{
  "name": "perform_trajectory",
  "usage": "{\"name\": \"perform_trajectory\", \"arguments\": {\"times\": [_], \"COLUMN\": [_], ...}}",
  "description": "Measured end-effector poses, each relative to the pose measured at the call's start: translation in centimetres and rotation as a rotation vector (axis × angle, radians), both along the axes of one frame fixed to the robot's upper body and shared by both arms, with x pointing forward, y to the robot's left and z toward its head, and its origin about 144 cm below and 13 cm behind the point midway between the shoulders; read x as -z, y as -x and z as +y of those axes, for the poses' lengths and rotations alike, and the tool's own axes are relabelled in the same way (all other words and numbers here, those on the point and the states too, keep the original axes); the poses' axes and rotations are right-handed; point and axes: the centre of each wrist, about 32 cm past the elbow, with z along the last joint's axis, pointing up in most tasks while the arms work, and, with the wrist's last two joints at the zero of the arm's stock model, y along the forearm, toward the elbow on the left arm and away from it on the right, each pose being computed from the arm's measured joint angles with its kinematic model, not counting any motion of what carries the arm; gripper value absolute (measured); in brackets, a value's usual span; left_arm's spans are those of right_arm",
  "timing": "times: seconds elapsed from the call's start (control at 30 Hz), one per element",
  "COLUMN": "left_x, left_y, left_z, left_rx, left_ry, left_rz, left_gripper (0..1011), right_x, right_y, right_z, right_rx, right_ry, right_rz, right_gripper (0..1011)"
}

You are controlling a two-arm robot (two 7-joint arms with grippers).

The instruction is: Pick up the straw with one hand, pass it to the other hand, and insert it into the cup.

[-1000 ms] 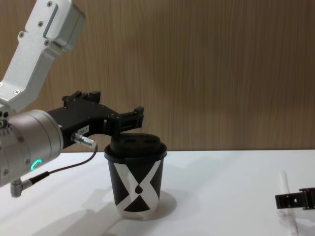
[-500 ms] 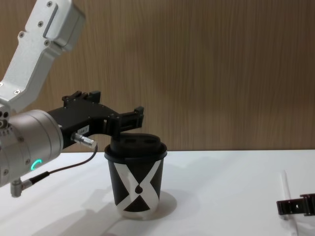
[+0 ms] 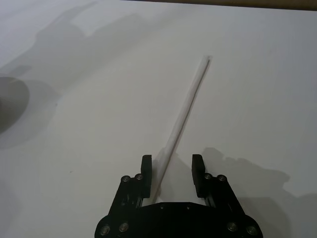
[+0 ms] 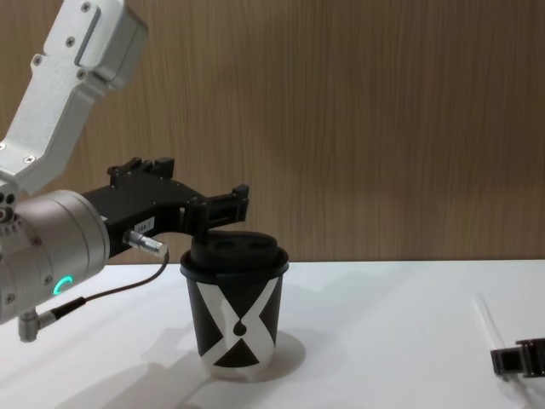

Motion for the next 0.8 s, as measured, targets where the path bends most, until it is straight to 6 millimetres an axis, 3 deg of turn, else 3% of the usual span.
{"name": "perform_trajectory", "arguments": {"times": [0.43, 0.8], "left_x": [0.0, 0.0], "left_y": [0.0, 0.0], "left_z": [0.0, 0.0], "left_rx": [0.0, 0.0], "left_ry": [0.0, 0.0], "left_rz": [0.0, 0.0], "left_gripper": [1004, 1003], "right_x": [0.26, 0.38], "right_y": [-0.37, -0.64], "right_z": [0.03, 0.01], "right_rx": [-0.012, -0.006], "right_ry": [-0.001, -0.005], "right_rz": [0.005, 0.004], "right_gripper": [110, 2]}}
